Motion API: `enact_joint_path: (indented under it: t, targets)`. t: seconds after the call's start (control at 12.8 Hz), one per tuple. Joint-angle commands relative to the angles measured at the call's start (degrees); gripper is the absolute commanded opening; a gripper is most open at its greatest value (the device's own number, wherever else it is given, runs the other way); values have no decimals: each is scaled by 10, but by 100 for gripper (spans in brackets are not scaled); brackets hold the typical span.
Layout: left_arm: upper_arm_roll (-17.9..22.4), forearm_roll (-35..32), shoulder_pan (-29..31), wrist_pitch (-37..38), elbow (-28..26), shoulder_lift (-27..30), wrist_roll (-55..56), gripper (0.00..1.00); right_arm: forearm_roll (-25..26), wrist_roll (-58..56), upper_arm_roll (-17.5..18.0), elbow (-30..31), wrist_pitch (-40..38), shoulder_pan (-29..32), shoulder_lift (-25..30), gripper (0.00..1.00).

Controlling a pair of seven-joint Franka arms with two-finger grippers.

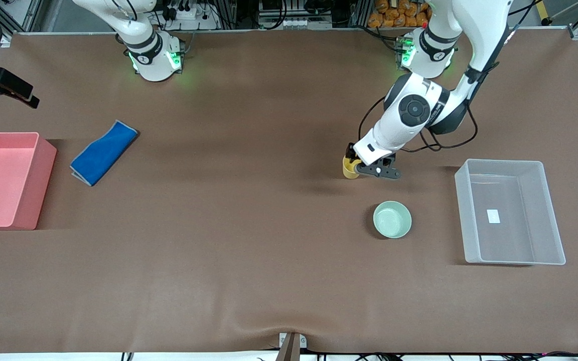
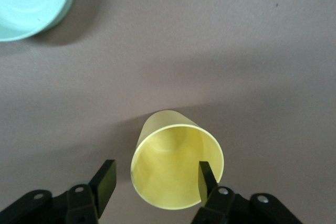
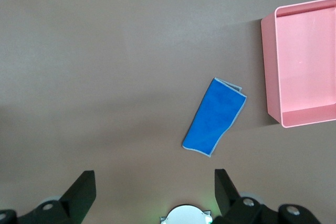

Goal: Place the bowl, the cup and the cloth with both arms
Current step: 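Carry the yellow cup into the clear bin while the right gripper reaches the cloth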

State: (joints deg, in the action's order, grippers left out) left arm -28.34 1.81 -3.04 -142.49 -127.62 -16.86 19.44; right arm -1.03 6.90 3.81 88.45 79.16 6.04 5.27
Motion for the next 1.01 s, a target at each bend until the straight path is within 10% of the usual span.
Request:
enact_joint_path:
  t: [0.0,0.23,0.62,0.93]
  targets:
    - [-1,-33,0,-9,-8,-4,7,56,-5,-6,1,-3,-5,3,0,100]
    - [-1,-35,-1,-9,-4,-15,9,0,-5,-6,1,-3,-6,2,-1,100]
    - [1,-35,26,13,17,30,0,0,-5,-6,1,-4,-5,3,-4,100]
    - [0,-35,115,197,126,72,-114,0,-5,-5,1,-5,-1,-8,-9,100]
